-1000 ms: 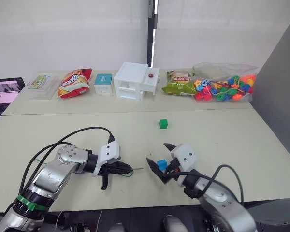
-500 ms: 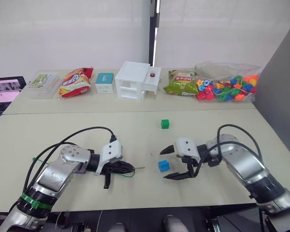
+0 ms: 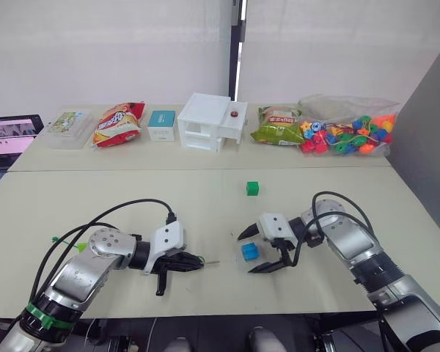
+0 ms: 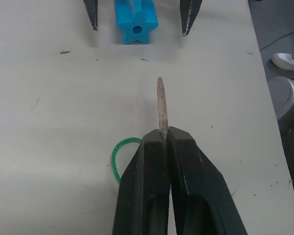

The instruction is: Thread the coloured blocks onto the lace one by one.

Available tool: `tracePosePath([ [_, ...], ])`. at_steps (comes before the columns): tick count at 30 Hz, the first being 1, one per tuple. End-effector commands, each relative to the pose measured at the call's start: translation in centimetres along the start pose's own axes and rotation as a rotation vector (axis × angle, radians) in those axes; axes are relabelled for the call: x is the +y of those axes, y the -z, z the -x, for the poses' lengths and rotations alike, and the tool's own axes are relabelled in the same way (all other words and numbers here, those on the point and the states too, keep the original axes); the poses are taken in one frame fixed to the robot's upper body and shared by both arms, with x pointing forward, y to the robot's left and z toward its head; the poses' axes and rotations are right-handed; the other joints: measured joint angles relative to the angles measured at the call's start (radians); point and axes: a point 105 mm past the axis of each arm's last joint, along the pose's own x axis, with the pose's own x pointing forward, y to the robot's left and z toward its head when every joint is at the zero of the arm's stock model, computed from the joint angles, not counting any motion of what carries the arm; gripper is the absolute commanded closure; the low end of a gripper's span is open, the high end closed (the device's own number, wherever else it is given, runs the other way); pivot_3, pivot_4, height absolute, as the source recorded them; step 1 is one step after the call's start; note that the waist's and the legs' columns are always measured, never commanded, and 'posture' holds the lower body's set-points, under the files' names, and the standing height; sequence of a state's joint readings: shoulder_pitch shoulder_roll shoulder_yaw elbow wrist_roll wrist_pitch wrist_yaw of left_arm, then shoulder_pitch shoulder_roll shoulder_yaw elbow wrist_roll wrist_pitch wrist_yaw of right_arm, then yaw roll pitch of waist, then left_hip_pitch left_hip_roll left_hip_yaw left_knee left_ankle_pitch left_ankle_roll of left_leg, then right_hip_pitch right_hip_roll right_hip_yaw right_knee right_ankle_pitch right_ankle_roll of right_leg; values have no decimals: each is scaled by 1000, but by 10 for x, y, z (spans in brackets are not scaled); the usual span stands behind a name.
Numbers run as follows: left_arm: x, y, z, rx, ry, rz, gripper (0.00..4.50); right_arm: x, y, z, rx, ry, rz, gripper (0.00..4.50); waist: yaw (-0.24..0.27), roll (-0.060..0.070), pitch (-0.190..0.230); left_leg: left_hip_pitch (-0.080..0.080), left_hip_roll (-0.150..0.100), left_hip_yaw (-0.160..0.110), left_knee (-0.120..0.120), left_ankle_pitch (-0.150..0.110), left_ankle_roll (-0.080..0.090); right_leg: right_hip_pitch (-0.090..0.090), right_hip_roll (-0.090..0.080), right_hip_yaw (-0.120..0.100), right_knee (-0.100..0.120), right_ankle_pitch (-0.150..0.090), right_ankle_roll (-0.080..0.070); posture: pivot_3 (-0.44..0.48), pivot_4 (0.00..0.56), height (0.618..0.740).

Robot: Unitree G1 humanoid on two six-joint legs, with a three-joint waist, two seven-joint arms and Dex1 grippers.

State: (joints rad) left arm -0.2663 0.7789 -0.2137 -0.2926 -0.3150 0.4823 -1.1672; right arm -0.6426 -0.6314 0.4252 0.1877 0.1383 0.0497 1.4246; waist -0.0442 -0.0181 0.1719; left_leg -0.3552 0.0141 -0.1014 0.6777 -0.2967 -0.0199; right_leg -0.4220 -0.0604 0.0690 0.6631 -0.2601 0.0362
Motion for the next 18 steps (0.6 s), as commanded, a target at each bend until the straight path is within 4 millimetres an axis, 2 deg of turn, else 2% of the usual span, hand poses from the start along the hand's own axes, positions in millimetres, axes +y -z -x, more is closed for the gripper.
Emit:
tracePosePath([
  [1,-1,-8,5,-20,-14,-37,4500,-4,-7,3,-16,18,45,1598,0,0,0,0,0,0,0,0,0,0,0,0,0,0,0,0,150,740],
  [5,-1,-9,6,-20,-14,-40,4500,-7,-6,1,-24,37,41,2945,0,0,0,0,0,0,0,0,0,0,0,0,0,0,0,0,150,740],
  [8,0,-12,4,-18,-13,-45,4500,-9,-6,2,-31,66,27,3777,0,0,0,1,0,0,0,0,0,0,0,0,0,0,0,0,150,740],
  [13,7,-15,-2,9,-42,-64,4500,-7,-9,5,-48,119,-47,3780,2,0,0,0,0,0,0,0,0,0,0,0,0,0,0,0,150,740],
  [18,9,-23,-14,31,-47,-88,4500,5,-18,-4,-70,205,-134,3780,4,0,0,0,0,-1,0,0,0,0,0,0,1,0,0,0,150,740],
])
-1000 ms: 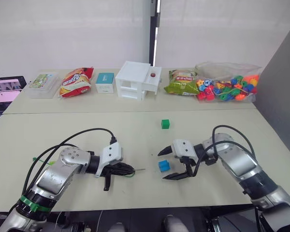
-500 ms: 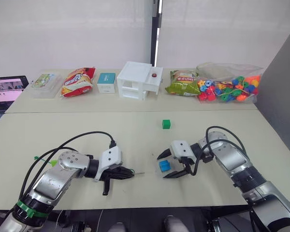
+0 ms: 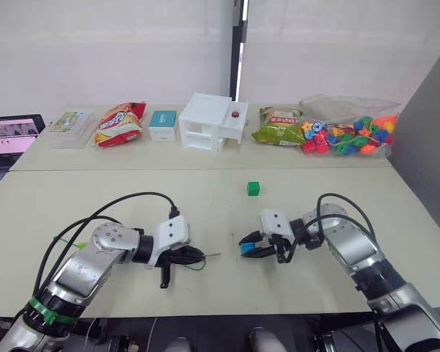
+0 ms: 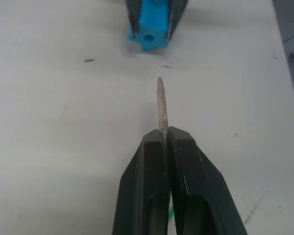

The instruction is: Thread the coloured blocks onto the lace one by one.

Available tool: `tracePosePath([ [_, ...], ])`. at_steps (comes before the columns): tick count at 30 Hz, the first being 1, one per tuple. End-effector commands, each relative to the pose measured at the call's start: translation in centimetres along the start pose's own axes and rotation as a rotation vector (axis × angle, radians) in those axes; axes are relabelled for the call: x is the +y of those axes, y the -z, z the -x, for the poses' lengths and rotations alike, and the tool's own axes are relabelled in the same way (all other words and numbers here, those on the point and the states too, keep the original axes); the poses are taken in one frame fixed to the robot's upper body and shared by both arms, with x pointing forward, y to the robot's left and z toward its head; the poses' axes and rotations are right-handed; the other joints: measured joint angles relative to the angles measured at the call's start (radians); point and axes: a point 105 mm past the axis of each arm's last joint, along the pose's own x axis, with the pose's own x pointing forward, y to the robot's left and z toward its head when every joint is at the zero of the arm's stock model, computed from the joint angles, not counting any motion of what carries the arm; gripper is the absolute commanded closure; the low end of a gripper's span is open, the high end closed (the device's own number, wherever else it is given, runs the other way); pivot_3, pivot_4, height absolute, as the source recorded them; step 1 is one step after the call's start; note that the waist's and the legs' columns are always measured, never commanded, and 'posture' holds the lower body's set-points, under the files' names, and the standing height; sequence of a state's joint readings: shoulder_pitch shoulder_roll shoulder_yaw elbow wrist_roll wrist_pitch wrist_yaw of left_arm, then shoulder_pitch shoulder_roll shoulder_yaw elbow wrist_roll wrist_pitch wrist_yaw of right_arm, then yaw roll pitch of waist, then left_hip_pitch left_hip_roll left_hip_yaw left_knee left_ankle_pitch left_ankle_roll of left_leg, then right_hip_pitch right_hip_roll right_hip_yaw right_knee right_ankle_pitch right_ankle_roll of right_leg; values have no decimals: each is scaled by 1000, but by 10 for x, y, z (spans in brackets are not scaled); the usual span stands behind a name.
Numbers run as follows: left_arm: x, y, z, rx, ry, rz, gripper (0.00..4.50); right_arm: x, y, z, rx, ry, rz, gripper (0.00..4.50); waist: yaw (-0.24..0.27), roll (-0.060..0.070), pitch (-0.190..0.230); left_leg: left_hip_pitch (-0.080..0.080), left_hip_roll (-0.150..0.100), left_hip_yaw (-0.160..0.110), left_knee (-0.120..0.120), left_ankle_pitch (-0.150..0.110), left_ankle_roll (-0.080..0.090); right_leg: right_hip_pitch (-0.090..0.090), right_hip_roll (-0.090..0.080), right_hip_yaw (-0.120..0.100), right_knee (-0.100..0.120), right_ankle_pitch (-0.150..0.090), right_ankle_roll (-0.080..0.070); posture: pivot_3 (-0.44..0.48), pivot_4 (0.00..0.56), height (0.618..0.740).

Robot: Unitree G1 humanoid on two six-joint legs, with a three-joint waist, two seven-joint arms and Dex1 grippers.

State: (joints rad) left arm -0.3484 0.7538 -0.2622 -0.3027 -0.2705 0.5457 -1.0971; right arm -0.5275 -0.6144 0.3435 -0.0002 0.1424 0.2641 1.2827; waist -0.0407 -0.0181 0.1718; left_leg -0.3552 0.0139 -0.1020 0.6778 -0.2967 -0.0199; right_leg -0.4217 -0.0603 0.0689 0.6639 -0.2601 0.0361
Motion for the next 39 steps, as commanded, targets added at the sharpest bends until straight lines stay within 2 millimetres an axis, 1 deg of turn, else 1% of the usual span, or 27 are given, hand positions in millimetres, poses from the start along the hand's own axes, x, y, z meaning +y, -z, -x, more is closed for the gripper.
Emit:
tracePosePath([
  [1,-5,-13,-6,-9,20,-54,4500,6,-9,-3,-16,62,-12,3780,-1,0,0,0,0,0,0,0,0,0,0,0,0,0,0,0,150,740],
  [3,-7,-15,-8,-11,32,-56,4500,11,-2,-5,16,72,-17,3780,-4,0,0,0,0,0,0,0,0,0,0,0,0,0,0,0,150,740],
  [5,-8,-17,-9,-13,38,-59,4500,11,1,-6,18,90,-32,3780,-5,0,0,1,0,0,0,0,0,0,1,0,0,0,0,0,150,740],
  [8,-6,-21,-9,-11,44,-65,4500,7,-4,-4,-10,122,-79,3780,-4,0,0,1,0,0,0,0,0,1,1,0,0,0,0,0,150,740],
  [12,-2,-22,-10,11,33,-84,4500,14,-8,-3,-20,112,-86,3780,-2,0,0,1,0,0,0,0,0,1,1,0,0,0,0,0,150,740],
  [14,-3,-21,-11,24,44,-99,4500,16,-6,-4,-19,117,-94,3780,-3,0,0,1,0,0,0,0,0,1,0,0,0,0,0,0,150,740],
  [17,-5,-17,-21,57,51,-128,4500,22,3,-8,1,103,-103,3780,-2,0,0,1,0,0,0,0,0,1,0,0,0,0,0,0,150,740],
  [20,-5,-18,-28,57,52,-135,4500,24,6,-8,16,95,-97,3780,-2,0,0,1,0,0,0,0,0,1,0,0,-1,0,0,0,150,740],
  [29,0,-27,-33,37,41,-152,4500,31,2,-8,-3,38,-88,3780,-1,0,0,1,0,0,0,0,0,2,0,0,-1,0,0,0,150,740],
  [35,-1,-23,-33,54,47,-151,4500,28,4,-6,4,34,-72,3780,-2,0,0,1,0,0,0,0,0,2,0,0,-1,0,0,0,150,740],
  [39,-4,-24,-38,48,62,-150,4500,26,2,-7,1,40,-67,3780,-2,0,0,1,0,0,0,0,0,2,0,0,-1,0,0,0,150,740],
])
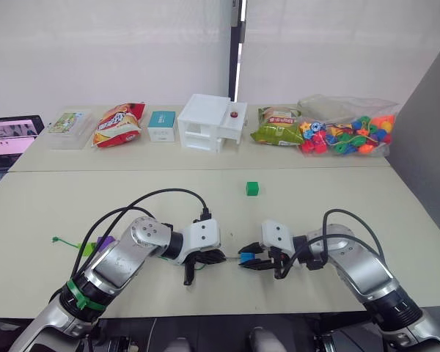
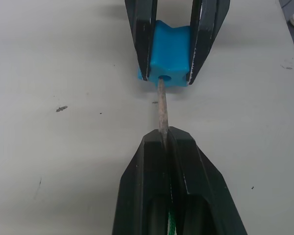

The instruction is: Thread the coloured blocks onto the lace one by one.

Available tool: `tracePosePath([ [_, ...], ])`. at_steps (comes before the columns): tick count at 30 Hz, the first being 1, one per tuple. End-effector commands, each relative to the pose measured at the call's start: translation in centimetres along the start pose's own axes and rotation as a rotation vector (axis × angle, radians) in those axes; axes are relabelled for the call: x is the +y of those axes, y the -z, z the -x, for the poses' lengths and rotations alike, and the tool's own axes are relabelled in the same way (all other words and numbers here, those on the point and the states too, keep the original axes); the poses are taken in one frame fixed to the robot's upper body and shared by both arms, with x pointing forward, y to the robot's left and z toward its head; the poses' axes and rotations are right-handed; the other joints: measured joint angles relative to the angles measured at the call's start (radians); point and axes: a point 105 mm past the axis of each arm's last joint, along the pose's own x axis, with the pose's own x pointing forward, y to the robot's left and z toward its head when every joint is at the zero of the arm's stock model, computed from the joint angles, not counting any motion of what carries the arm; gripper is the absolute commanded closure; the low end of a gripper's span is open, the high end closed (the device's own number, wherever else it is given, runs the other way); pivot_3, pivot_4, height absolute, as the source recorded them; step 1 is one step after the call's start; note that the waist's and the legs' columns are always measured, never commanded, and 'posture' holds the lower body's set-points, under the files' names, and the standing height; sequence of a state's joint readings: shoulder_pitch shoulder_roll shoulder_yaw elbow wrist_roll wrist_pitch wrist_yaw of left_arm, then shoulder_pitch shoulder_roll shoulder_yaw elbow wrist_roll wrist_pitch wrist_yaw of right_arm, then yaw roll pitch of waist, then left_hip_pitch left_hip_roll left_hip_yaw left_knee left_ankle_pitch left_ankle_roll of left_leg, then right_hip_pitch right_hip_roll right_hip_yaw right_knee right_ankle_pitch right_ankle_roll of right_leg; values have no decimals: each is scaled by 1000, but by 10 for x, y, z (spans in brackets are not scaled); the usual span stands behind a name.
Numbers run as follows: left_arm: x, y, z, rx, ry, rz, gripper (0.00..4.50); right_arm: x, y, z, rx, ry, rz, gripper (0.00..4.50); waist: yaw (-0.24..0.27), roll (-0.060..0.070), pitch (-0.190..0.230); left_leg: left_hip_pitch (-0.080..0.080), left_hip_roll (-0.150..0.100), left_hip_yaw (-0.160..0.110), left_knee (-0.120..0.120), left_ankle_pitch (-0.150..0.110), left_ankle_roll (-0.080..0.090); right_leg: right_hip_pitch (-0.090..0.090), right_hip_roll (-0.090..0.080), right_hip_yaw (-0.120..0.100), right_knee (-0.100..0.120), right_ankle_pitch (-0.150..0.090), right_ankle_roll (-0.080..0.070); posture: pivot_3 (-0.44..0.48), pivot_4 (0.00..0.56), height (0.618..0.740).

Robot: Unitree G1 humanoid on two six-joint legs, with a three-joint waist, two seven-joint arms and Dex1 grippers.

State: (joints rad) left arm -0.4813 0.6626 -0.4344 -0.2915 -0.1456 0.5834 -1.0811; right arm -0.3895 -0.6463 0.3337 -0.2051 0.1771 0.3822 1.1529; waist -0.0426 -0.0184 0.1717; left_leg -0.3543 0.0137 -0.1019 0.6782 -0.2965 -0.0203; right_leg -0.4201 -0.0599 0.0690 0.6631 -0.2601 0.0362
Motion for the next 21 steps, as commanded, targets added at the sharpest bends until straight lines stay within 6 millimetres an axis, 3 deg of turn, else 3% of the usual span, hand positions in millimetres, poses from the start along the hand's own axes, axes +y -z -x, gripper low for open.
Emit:
tracePosePath([
  [1,0,-8,-2,-12,-1,-35,4500,4,3,-3,18,-28,-5,3780,0,0,0,0,0,0,0,0,0,0,0,0,0,0,0,0,150,740],
  [21,-6,-24,-26,-70,37,-45,4500,4,2,-4,24,-18,-11,3780,1,0,0,0,0,0,1,0,0,1,0,0,0,0,0,0,150,740],
])
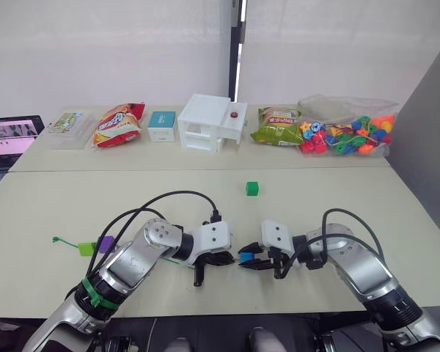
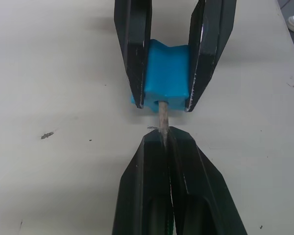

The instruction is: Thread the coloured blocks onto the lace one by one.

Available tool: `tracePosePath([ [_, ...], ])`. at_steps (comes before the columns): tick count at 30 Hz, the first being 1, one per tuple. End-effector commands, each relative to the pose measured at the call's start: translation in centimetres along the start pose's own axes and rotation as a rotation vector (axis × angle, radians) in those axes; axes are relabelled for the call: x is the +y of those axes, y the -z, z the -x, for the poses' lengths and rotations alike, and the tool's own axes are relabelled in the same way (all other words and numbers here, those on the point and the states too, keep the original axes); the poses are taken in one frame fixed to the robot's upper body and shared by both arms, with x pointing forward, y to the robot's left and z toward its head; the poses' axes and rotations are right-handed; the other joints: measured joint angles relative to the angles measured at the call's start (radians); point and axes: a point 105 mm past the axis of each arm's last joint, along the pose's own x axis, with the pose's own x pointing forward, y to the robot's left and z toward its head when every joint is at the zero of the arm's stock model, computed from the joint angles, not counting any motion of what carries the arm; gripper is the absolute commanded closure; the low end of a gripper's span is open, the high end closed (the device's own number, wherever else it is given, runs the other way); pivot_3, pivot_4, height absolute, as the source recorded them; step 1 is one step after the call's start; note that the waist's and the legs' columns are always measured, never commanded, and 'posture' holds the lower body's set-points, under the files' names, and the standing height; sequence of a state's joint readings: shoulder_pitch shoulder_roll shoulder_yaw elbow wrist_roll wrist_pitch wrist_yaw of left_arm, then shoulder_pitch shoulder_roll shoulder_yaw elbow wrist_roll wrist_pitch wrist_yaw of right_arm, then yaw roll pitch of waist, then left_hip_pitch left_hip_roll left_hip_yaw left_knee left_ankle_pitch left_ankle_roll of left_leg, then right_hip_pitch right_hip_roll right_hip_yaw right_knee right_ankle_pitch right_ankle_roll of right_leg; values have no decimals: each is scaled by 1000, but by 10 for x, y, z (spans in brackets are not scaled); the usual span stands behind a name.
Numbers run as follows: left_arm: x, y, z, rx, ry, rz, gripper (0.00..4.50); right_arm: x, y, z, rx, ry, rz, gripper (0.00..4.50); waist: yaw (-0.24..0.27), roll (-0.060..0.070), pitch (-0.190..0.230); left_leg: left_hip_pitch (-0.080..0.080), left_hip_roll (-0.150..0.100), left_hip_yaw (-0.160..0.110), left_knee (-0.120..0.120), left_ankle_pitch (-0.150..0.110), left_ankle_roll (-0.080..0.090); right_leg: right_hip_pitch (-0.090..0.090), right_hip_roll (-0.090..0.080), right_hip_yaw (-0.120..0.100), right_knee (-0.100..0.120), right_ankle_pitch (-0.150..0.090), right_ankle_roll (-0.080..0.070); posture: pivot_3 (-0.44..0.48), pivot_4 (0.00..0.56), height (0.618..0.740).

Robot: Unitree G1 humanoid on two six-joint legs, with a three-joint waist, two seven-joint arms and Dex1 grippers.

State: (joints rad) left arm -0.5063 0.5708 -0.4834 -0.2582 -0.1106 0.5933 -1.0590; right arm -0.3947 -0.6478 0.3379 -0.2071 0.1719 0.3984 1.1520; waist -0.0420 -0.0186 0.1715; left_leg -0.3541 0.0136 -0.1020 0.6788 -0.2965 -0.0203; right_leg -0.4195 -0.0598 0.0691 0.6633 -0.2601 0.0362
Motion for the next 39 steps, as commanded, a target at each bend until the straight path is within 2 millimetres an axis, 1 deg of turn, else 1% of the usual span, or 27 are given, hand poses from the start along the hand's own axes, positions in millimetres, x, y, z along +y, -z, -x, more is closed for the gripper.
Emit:
tracePosePath([
  [1,-3,-17,-7,-52,14,-43,4500,5,2,-4,12,-18,-8,3780,0,0,0,0,0,0,0,0,0,0,0,0,0,0,0,0,150,740],
  [9,-7,-26,-28,-118,59,-36,4500,7,1,-4,6,-9,-18,3780,9,0,-1,1,-1,0,1,0,0,1,0,0,0,0,0,0,150,740],
  [12,-7,-27,-29,-130,64,-40,4500,7,1,-5,6,-8,-19,3780,13,0,-1,1,-1,0,1,0,0,3,0,0,-1,0,0,0,150,740],
  [13,-4,-29,-25,-146,47,-18,4500,7,1,-5,5,-5,-21,3780,14,0,-1,1,-1,0,1,0,0,3,0,0,-1,0,0,0,150,740],
  [15,2,-30,-13,-171,28,4,3807,7,1,-4,5,-1,-24,3780,13,0,-1,1,-1,0,1,0,0,3,0,0,-1,0,0,0,150,740],
  [16,5,-30,-6,-179,21,6,3538,7,1,-4,5,1,-25,3780,13,0,-1,1,-1,0,1,0,0,3,0,0,-1,0,0,0,150,740],
  [19,8,-27,7,-161,9,-15,2529,8,2,-4,6,2,-27,3780,6,0,-1,1,0,0,1,0,0,1,0,0,0,0,0,0,150,740],
  [21,8,-26,18,-169,13,7,1917,8,2,-3,4,4,-30,3780,3,0,-1,1,0,0,1,0,0,1,0,0,0,0,0,0,150,740],
  [23,8,-24,26,-165,11,4,1917,8,2,-3,6,5,-30,3780,0,0,-1,1,0,0,1,0,0,1,0,0,0,0,0,0,150,740],
  [25,5,-15,34,-140,16,11,1917,7,2,-3,5,7,-30,3780,-1,0,-1,1,0,0,1,0,0,1,0,0,0,0,0,0,150,740],
  [28,6,-2,39,-110,-6,32,1917,7,2,-2,5,8,-30,3780,-2,0,-1,1,0,0,0,0,0,0,0,0,0,0,0,0,150,740],
  [32,4,13,35,-92,-25,58,1917,7,1,-2,4,5,-29,3780,0,0,-1,1,0,0,0,0,0,1,0,0,0,0,0,0,150,740],
  [37,5,22,27,-91,-51,64,1917,7,-1,-1,1,3,-28,3780,0,0,-1,1,0,0,0,0,0,0,0,0,0,0,0,0,150,740],
  [39,5,35,22,-62,-68,65,1917,9,-2,-1,0,-2,-28,3780,1,0,-1,1,0,0,0,0,0,0,0,0,0,0,0,0,150,740],
])
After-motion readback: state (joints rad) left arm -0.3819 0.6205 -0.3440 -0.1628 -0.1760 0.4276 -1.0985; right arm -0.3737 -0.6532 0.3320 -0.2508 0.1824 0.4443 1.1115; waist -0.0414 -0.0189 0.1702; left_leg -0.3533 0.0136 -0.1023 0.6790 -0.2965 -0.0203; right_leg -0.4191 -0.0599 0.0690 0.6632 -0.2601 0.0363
